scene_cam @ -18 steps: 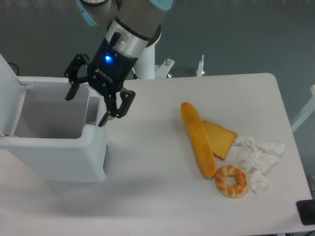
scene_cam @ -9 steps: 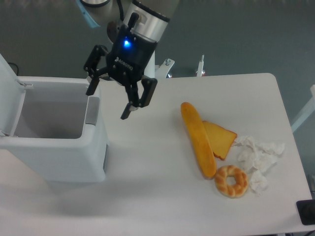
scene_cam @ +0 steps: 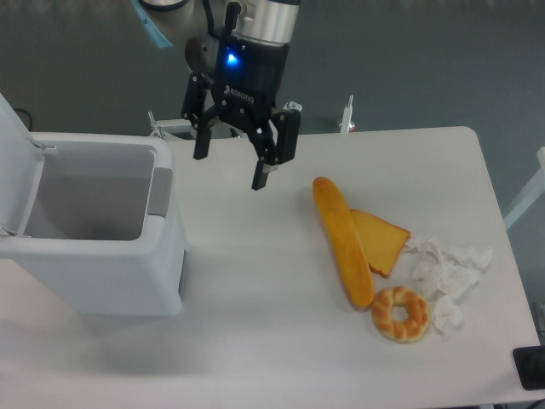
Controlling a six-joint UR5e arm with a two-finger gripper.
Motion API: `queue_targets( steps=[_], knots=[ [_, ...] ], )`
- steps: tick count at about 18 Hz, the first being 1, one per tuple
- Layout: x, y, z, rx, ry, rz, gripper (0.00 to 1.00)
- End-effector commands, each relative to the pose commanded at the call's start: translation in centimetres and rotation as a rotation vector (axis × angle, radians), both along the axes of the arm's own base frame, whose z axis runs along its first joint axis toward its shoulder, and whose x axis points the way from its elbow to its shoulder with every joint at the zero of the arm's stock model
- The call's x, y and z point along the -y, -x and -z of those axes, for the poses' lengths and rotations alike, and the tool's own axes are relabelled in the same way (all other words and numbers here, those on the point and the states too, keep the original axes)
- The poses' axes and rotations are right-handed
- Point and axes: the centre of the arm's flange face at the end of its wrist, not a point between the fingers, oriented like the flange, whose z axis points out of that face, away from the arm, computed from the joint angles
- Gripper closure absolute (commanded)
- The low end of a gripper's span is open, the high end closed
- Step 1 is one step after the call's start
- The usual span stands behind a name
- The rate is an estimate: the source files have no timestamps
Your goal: Place the round bread in the trash can
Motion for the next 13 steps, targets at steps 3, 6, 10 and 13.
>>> queue_targets(
  steps=[3,6,10,13],
  knots=[
    [0.4,0.2,0.2,-0.095,0.067,0.06,0.0],
    [0.3,-0.5,0.7,-0.198,0.163,0.162,0.0],
    [0.5,-0.7,1.0,-0.232,0.206,0.174,0.0],
    [0.7,-0.4,1.0,-0.254,0.236,0.171,0.0]
  ],
)
